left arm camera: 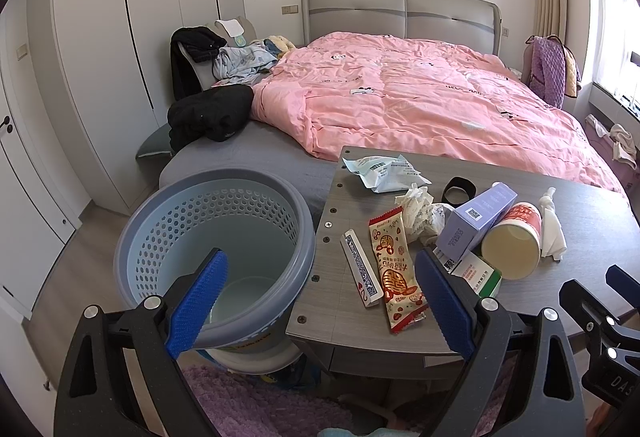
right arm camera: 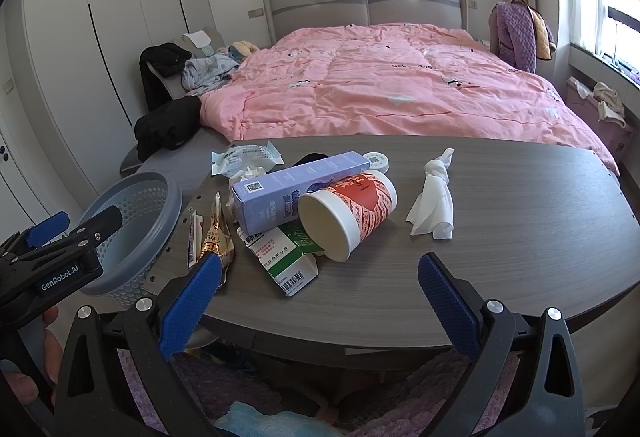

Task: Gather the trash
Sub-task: 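Move both tools toward the cluttered table, then lower the left tool onto the white heart-printed stick and close it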

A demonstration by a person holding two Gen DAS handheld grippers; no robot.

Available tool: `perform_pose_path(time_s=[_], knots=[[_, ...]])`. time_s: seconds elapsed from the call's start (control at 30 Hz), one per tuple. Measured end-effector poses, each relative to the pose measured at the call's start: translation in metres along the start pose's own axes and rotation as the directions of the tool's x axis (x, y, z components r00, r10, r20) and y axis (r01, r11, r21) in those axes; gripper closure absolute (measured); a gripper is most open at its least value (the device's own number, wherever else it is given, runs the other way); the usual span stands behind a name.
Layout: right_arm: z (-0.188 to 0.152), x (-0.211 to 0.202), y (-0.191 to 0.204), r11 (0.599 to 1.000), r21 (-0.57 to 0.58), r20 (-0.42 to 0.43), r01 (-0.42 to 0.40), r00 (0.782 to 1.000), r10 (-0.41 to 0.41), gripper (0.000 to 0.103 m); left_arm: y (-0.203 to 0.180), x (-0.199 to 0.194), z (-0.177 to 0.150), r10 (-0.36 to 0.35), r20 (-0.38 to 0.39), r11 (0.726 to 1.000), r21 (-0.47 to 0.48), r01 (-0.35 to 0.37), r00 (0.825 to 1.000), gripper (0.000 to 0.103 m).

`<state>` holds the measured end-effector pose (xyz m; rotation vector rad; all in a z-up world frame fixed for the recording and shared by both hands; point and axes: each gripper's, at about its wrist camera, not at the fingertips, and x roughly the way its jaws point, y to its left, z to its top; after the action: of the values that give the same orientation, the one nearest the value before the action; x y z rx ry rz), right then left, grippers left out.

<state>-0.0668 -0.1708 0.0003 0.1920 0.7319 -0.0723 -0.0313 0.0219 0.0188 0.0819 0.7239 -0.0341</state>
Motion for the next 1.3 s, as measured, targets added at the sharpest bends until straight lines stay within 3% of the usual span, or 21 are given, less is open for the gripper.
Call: perform_pose_path(time_s=[0.7,0.9,1.13,1.3], knots=[[-0.001,0.003,-0.012,1.0,0.017,-0.007,-0.011,1.0,0.011,0.006,0.006,0.003,-0.005,0.001,-0.017,1.0,0.0,-0.001,1.0,0.013],[-0.007,0.011,-0.026,0.999,0.032,-0.024,-0.016,1.0,0.016,0.006,0.017,0.017,-0.017,0.026,-0.075,1.0,-0.001,-0.026,0.997,0.013],[-0.015,0.024,-0.034,0.997,0.042,-0.05,-0.061,0.997,0.063,0.006,0.007,0.048,-0.025,-0.023,-0.186,1.0,0.011,0.026,0.982,0.013],[-0.019,0.032,-0.035,0.996,0.033,-0.056,-0.088,0.994,0.09,0.006,-0.008,0.074,-0.026,-0.013,-0.239,0.999,0.031,0.021,0.971,0.013]])
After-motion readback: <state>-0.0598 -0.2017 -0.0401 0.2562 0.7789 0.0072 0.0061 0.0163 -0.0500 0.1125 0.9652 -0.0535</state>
